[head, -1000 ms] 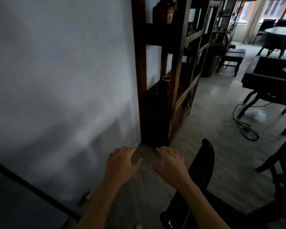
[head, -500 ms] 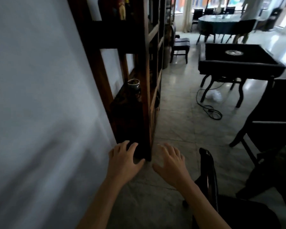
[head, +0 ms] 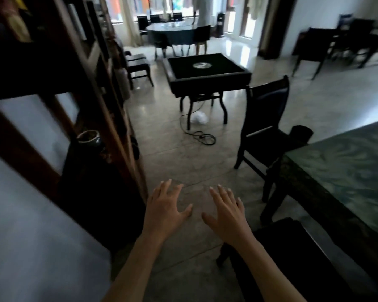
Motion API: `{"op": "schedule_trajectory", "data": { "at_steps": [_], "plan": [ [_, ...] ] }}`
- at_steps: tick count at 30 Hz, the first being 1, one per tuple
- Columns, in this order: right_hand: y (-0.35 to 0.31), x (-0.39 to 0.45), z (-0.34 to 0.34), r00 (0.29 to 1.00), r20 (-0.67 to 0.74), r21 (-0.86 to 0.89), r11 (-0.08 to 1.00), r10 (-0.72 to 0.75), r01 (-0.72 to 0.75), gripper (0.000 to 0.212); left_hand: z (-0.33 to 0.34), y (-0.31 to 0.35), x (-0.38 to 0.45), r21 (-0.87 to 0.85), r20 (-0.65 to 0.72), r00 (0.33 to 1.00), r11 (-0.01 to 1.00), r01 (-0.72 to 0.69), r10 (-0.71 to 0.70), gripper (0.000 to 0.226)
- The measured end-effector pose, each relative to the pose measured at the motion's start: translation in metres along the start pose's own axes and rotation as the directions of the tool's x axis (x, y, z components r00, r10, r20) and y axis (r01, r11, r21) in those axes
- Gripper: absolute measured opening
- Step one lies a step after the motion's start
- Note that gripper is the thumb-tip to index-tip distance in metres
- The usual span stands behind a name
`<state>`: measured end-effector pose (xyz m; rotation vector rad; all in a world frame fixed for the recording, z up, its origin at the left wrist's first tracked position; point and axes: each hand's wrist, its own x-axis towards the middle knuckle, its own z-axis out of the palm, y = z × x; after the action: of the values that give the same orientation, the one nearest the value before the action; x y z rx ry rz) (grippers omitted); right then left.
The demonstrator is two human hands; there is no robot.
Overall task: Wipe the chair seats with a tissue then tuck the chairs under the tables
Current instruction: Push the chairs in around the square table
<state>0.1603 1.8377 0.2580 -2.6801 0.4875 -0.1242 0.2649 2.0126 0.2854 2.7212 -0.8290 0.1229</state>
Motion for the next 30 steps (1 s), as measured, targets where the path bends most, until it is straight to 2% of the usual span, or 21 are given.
{"op": "schedule_trajectory", "data": {
  "at_steps": [8,14,17,22,27,30],
  "plan": [
    [0.07,-0.006,-0.028,0.949,-0.112,0.073,0.954,0.296,-0.289,0.082,0.055,0.076,0.074,-0.13,0.092,0.966,0.965,-0.23,0.242,0.079],
    [0.112,-0.044,-0.046,0.837,-0.197,0.109,0.859,0.511,-0.499,0.079,0.081,0.138,0.093,-0.172,0.164,0.886,0.897,-0.407,0.434,0.085],
    [0.125,-0.069,-0.05,0.738,-0.246,0.139,0.777,0.628,-0.614,0.079,0.091,0.167,0.097,-0.249,0.167,0.837,0.843,-0.476,0.522,0.088],
    [0.123,-0.108,-0.047,0.519,-0.359,0.139,0.595,0.776,-0.792,0.077,0.108,0.183,0.101,-0.299,0.216,0.711,0.739,-0.604,0.669,0.087],
    [0.096,-0.13,-0.025,0.306,-0.392,0.192,0.402,0.868,-0.895,0.077,0.112,0.186,0.099,-0.301,0.19,0.601,0.629,-0.717,0.776,0.084],
    [0.078,-0.146,-0.011,0.186,-0.398,0.234,0.295,0.898,-0.926,0.076,0.114,0.175,0.097,-0.338,0.231,0.579,0.622,-0.706,0.782,0.082]
  ]
}}
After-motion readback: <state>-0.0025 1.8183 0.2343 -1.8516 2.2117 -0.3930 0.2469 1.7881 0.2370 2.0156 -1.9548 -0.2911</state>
